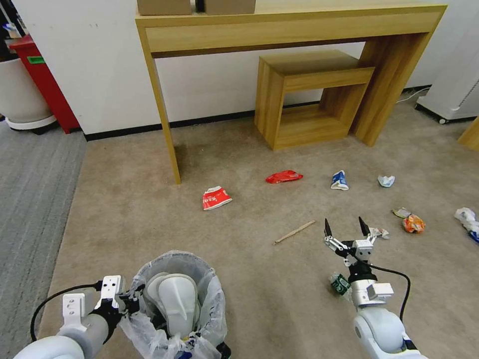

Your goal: Pick up the trash bin and place the garbage on the floor into it.

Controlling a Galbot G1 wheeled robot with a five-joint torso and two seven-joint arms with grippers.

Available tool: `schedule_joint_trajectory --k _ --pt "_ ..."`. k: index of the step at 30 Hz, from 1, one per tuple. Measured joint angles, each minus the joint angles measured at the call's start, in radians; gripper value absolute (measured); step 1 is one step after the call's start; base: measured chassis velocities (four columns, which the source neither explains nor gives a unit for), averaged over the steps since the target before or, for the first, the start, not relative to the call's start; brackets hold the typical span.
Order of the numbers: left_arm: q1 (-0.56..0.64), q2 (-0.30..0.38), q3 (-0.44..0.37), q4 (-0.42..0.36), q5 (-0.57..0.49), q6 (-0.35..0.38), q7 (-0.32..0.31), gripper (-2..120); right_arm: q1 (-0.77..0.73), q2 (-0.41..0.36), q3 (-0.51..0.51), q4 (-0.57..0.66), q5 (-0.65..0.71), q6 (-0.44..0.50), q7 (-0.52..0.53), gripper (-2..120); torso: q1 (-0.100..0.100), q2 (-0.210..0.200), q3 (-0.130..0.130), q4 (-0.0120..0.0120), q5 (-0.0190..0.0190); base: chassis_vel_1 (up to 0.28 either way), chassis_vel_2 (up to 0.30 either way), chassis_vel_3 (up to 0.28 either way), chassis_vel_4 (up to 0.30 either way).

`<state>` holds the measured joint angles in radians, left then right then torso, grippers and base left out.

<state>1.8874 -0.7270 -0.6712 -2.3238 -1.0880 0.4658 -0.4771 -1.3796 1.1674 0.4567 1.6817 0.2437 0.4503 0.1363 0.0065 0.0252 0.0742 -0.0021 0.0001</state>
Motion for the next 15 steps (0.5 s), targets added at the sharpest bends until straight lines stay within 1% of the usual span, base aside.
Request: schedule_joint_trajectory --k 11,15 --pt "-0.009 0.003 0.015 0.009 -0.002 0.001 -0.002 0 0.01 -0.006 0.002 -0.017 -0.002 0.005 -0.002 100 0.0 0.0 0.0 0.0 -0.0001 0.0 0.0 0.0 0.0" --pt "-0.014 0.004 0.022 0.013 0.002 0.004 -0.002 0 0.012 -0.01 0.004 -0.022 -0.002 0.005 -0.002 100 0.0 0.0 0.0 0.0 0.0 -0.047 -0.036 -0.057 -0.041"
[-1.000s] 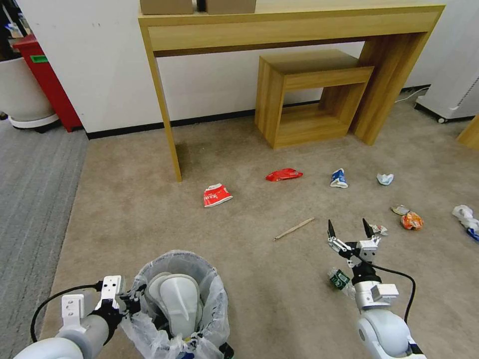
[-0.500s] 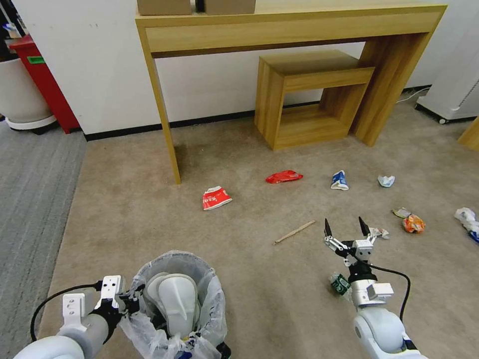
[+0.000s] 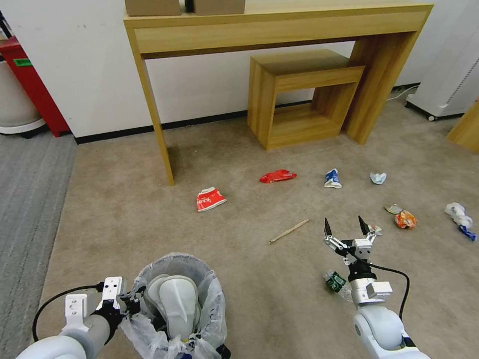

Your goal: Pick up the trash bin and place the garbage on the floor into it.

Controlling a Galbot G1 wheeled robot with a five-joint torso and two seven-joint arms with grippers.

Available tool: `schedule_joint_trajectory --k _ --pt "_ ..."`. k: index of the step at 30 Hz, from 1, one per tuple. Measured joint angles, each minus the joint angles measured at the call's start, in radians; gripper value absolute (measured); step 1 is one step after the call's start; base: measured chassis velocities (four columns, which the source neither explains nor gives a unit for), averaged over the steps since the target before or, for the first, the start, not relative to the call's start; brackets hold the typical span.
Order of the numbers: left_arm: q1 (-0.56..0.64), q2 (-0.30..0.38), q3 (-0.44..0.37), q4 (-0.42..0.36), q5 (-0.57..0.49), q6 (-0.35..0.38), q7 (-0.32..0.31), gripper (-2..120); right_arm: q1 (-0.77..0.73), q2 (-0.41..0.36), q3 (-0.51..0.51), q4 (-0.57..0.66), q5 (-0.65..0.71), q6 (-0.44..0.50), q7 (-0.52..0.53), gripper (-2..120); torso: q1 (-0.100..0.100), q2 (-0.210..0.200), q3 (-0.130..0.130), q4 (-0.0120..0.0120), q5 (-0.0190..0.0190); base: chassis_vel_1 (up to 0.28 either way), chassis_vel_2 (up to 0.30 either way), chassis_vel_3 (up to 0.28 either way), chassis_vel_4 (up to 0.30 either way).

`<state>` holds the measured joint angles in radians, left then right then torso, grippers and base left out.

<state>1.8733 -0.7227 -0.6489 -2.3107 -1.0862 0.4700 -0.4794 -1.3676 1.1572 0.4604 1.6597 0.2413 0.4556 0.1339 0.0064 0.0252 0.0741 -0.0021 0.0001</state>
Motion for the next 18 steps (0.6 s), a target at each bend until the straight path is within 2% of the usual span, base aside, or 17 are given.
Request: schedule_joint_trajectory --k 18 --pt "-0.019 -0.006 0.013 0.015 -0.01 -0.004 0.001 0 0.029 -0.02 -0.001 -0.026 -0.004 -0.009 0.018 100 0.0 0.0 0.0 -0.0006 -0.0001 -0.07 -0.068 -0.07 -0.075"
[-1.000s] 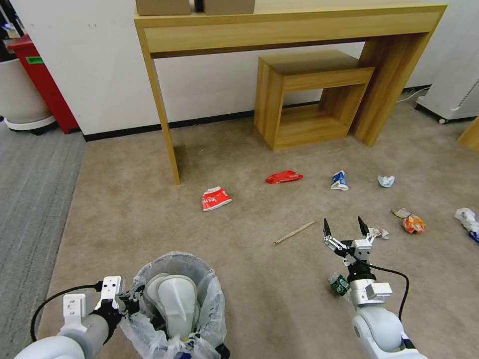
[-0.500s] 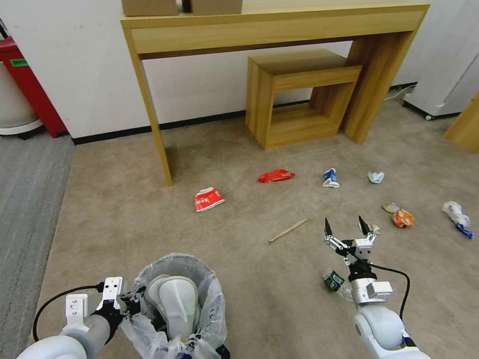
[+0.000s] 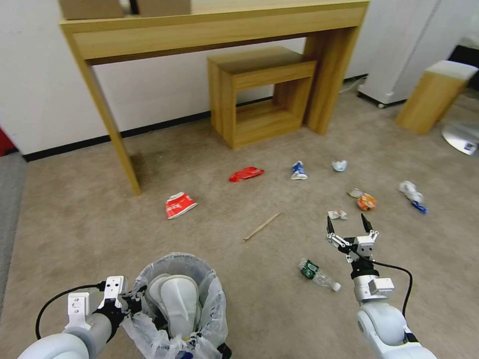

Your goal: Pick up the trash bin and place the garbage on the floor into it.

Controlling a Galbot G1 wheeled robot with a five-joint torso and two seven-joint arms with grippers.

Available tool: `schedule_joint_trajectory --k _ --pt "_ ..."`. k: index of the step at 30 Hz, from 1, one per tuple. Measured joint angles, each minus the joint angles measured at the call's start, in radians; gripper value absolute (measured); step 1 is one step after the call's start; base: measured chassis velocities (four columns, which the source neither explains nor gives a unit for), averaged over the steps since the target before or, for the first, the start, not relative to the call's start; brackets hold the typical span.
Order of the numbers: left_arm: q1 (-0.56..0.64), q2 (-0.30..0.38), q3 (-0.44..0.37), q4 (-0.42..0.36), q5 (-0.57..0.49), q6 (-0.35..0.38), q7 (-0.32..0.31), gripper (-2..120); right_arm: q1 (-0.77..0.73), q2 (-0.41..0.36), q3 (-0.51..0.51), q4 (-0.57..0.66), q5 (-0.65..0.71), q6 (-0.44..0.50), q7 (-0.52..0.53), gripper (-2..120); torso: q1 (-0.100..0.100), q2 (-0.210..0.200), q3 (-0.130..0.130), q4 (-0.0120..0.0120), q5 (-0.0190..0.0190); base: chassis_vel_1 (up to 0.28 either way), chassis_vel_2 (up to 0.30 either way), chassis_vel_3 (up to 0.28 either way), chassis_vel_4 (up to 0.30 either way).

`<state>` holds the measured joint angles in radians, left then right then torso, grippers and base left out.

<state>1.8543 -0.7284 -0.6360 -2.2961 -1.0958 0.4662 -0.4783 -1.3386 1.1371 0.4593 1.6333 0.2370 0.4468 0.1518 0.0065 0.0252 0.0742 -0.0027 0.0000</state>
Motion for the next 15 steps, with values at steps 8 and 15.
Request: schedule_joint_trajectory --k 8,15 --pt "0.009 -0.007 -0.003 -0.006 0.009 0.0 -0.002 0 -0.004 0.011 -0.002 -0.005 0.0 0.009 -0.007 100 0.0 0.0 0.0 0.0006 0.0002 0.0 0.0 0.0 0.0" --pt "0.017 -0.011 -0.005 -0.012 0.012 0.0 -0.006 0 -0.01 0.008 -0.002 0.005 -0.001 0.025 -0.01 100 0.0 0.0 0.0 0.0006 0.0 0.0 0.0 0.0 0.0"
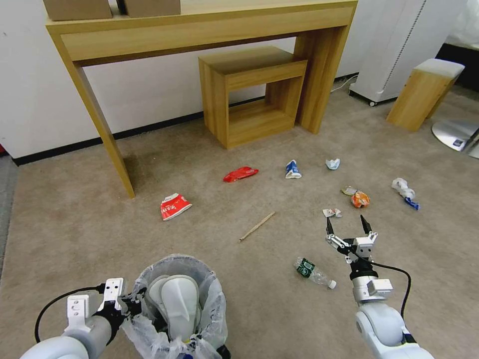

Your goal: Pick up the trash bin and place the garbage on the floor into it.

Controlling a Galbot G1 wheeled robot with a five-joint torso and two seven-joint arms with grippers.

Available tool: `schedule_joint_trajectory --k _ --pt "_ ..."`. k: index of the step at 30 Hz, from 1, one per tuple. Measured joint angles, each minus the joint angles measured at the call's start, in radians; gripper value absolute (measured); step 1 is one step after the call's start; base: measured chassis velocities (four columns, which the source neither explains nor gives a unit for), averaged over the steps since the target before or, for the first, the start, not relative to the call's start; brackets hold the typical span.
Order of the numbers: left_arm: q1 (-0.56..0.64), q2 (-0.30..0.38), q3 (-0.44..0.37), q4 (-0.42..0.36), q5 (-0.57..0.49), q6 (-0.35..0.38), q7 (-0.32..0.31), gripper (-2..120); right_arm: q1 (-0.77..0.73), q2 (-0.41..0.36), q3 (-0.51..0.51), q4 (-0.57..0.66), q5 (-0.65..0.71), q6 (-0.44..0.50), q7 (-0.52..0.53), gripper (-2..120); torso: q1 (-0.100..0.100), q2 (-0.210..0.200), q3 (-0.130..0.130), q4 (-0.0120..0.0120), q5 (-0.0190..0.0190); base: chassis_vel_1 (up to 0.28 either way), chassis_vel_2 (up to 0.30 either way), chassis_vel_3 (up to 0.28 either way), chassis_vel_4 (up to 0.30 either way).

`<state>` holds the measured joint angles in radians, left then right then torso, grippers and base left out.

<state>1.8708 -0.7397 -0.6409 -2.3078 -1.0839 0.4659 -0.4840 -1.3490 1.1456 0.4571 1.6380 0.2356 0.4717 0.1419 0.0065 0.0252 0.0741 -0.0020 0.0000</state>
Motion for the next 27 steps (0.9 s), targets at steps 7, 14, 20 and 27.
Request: schedule_joint_trajectory --k 7,14,20,27 --pt "0.008 -0.006 0.001 -0.005 0.011 0.0 0.0 0 -0.016 0.005 0.002 0.016 0.002 -0.02 -0.003 100 0.0 0.0 0.0 -0.0001 0.0001 0.0 0.0 0.0 0.0" --pt "0.023 -0.008 -0.002 -0.015 0.024 0.0 0.005 0 -0.02 0.006 0.003 0.023 -0.001 -0.025 -0.003 100 0.0 0.0 0.0 0.0 0.0 0.0 0.0 0.0 0.0" --pt "0.03 -0.008 -0.003 -0.019 0.029 0.0 0.008 0 -0.023 0.004 0.006 0.027 -0.002 -0.026 -0.003 100 0.0 0.0 0.0 -0.0001 0.0001 0.0 0.0 0.0 0.0" --pt "0.034 -0.004 -0.006 -0.023 0.029 -0.001 0.009 0 -0.026 0.0 0.01 0.027 -0.002 -0.03 -0.003 100 0.0 0.0 0.0 -0.0001 0.0 0.0 0.0 0.0 0.0"
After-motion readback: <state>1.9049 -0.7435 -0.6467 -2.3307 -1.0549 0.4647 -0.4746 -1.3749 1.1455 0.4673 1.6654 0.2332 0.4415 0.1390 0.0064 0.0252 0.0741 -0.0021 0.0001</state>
